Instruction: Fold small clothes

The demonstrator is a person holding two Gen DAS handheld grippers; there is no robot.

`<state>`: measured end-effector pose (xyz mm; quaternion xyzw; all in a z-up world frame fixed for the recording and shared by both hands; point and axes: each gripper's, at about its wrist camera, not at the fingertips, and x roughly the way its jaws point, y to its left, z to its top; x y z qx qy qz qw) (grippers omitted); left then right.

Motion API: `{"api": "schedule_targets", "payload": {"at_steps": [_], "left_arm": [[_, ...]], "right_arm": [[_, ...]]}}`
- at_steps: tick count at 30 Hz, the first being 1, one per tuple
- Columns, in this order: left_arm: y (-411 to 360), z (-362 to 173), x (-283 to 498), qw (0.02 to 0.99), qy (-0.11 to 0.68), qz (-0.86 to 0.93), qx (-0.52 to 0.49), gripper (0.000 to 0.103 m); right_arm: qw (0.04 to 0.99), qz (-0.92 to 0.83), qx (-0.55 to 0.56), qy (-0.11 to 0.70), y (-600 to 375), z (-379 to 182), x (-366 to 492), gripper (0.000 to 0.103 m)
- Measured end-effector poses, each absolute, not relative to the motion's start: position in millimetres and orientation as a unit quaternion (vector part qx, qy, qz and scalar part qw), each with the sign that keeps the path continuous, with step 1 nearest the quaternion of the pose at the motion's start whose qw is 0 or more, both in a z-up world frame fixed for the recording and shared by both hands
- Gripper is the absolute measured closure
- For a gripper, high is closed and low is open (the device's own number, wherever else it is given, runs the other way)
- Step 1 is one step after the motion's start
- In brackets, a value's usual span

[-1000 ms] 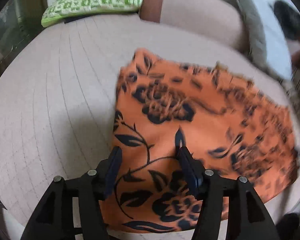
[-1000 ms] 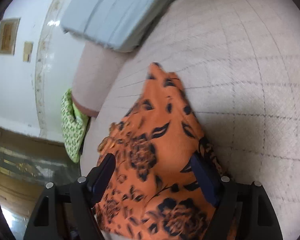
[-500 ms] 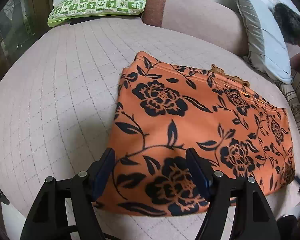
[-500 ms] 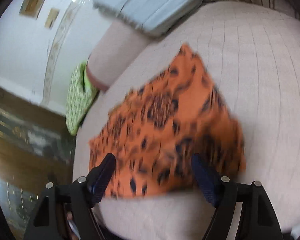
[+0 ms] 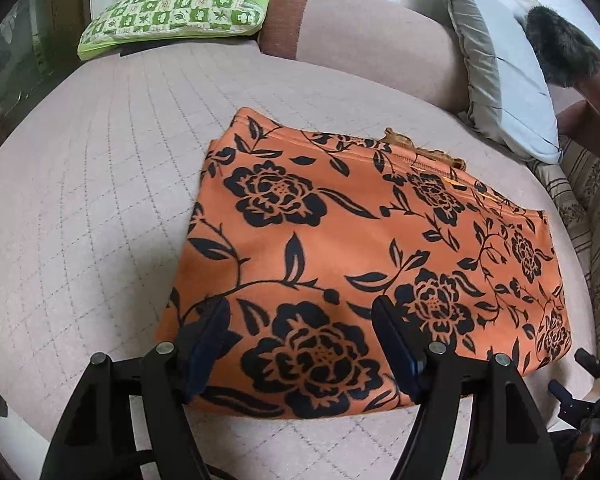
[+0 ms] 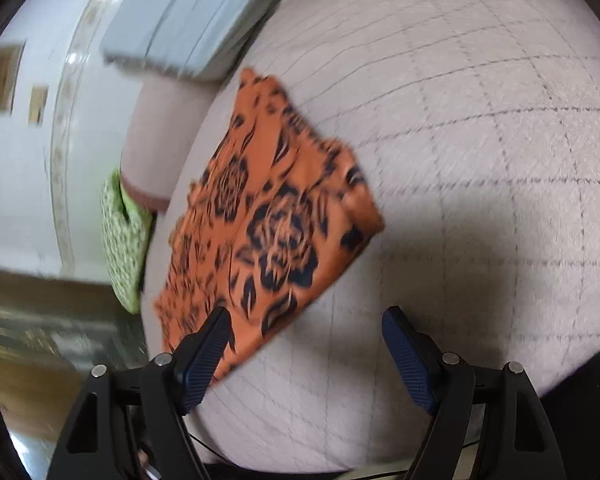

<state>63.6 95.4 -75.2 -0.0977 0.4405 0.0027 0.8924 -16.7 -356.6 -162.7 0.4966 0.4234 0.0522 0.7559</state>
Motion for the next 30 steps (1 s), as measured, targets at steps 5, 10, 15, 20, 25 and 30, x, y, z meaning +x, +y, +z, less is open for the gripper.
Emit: {"api": "schedule_targets", "payload": {"at_steps": [5, 10, 15, 20, 25, 30], "left_arm": [[76, -82, 76, 0.894, 0.442, -0.011, -0.080, 0.028], [54, -100, 84, 0.897, 0.442, -0.005, -0.016, 0.024], [54, -99, 88, 0.899, 0.436, -0.007, -0.026, 0.023], [54, -102, 90, 0.901, 0.434, -0.005, -0.020, 0.023], [56, -102, 90, 0.901, 0.433, -0.007, -0.028, 0.022], [57, -102, 88, 0.902, 0.432, -0.006, -0.031, 0.022]], "right_arm": [[0.757, 0.041, 0.505, 0.412, -361, -160, 12, 0.022], [0.768, 0.038, 0.478, 0.424, -374, -152, 16, 0.022], [0.779, 0.041, 0.440, 0.445, -371, -150, 35, 0.022], [0.772, 0.038, 0.462, 0.435, -363, -151, 31, 0.021], [0.764, 0.032, 0.484, 0.426, -351, -152, 16, 0.021], [0.760, 0.033, 0.483, 0.433, -339, -158, 18, 0.021]]}}
